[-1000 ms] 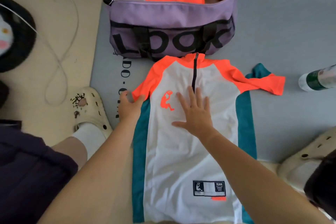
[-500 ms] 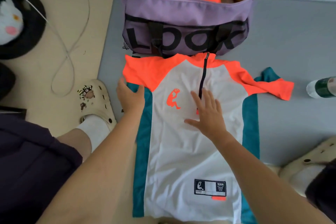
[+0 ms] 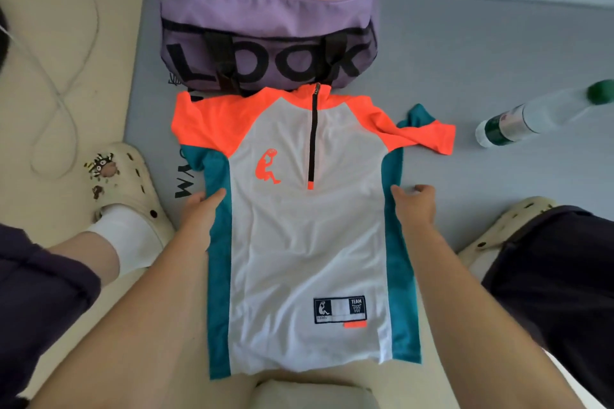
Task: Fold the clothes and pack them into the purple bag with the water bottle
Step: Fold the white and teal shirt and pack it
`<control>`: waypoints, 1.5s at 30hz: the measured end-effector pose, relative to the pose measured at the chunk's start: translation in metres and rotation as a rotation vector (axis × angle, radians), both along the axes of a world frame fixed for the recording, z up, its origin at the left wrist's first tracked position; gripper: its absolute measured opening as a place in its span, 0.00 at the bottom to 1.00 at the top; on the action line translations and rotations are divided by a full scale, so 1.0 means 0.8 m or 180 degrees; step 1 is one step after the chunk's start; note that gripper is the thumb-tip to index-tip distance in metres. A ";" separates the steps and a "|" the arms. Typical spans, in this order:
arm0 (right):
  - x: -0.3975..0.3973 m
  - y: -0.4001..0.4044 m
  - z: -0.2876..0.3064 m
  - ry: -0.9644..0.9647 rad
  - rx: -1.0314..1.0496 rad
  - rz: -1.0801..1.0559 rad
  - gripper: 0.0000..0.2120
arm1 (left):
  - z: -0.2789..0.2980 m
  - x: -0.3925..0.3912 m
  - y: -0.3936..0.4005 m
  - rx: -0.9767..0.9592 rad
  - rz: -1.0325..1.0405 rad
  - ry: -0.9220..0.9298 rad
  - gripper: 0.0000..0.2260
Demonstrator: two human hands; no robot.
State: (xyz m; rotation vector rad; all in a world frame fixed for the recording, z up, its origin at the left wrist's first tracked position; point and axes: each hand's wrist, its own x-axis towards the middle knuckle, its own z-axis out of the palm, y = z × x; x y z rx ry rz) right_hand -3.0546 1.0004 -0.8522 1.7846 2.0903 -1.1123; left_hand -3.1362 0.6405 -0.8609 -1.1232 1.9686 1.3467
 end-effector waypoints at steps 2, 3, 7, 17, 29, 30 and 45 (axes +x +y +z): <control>-0.002 0.004 0.000 -0.0049 -0.0286 0.0063 0.13 | 0.005 0.003 -0.006 0.0161 -0.0120 -0.0144 0.12; -0.002 0.005 0.002 -0.0125 -0.0385 0.0177 0.11 | 0.007 0.005 -0.006 0.0233 -0.0192 -0.0264 0.13; -0.001 0.002 0.016 -0.0006 -0.0685 0.0143 0.10 | 0.016 0.010 -0.004 0.0405 -0.0166 -0.0427 0.08; 0.010 0.028 0.050 0.0786 -0.0641 0.0310 0.15 | 0.045 0.001 -0.024 0.0503 0.0409 0.0223 0.04; -0.020 0.057 0.104 0.0840 -0.0162 0.1702 0.11 | 0.088 -0.049 -0.038 0.0056 -0.1151 0.0619 0.13; -0.020 0.058 0.105 0.0748 0.0151 0.1763 0.10 | 0.088 -0.049 -0.038 -0.0293 -0.1242 0.0634 0.11; -0.046 0.043 0.111 0.1548 -0.0414 0.0902 0.06 | 0.098 -0.070 0.023 -0.0443 -0.1075 0.1522 0.07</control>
